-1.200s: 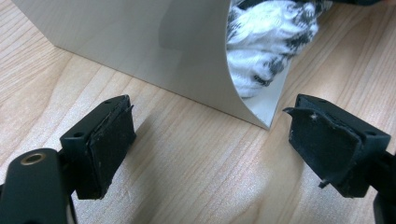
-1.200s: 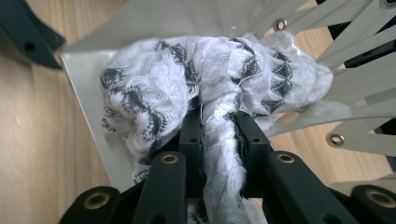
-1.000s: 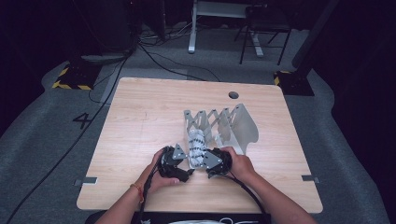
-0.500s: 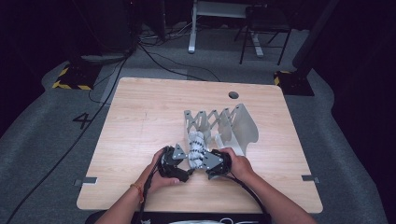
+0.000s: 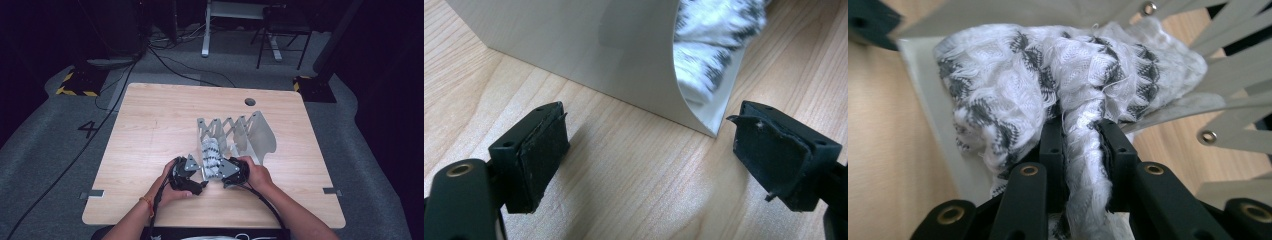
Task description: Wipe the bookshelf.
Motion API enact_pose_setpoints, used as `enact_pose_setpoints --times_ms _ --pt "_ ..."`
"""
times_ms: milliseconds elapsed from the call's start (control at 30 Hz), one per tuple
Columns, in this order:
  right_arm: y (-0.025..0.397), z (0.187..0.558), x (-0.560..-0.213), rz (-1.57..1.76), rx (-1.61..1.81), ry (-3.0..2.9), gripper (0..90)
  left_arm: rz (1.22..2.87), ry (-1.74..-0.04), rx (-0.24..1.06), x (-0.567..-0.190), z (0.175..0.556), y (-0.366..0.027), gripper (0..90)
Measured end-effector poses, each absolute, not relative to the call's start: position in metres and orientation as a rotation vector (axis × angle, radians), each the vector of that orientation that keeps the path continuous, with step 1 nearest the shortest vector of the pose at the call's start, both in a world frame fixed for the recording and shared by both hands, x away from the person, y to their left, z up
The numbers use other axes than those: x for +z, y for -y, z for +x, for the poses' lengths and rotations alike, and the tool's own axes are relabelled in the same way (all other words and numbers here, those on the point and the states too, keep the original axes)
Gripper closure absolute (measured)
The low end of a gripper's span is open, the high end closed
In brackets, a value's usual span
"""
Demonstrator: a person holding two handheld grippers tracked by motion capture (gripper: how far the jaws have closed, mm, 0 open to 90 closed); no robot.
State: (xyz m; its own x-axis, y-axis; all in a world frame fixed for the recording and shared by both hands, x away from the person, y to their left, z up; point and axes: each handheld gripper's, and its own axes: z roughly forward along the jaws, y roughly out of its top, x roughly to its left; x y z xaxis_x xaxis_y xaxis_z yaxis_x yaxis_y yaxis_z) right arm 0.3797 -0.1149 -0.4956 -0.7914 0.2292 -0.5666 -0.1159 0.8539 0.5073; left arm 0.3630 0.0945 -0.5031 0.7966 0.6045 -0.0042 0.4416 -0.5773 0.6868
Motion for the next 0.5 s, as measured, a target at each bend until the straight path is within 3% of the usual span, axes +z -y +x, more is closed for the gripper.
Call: enact_pose_setpoints --times_ms 500 --pt "0.1088 0.3753 -0.497 0.112 0.75 -2.373 74.8 2.279 -0.769 0.3 -0.5031 0.363 -0.0945 14.2"
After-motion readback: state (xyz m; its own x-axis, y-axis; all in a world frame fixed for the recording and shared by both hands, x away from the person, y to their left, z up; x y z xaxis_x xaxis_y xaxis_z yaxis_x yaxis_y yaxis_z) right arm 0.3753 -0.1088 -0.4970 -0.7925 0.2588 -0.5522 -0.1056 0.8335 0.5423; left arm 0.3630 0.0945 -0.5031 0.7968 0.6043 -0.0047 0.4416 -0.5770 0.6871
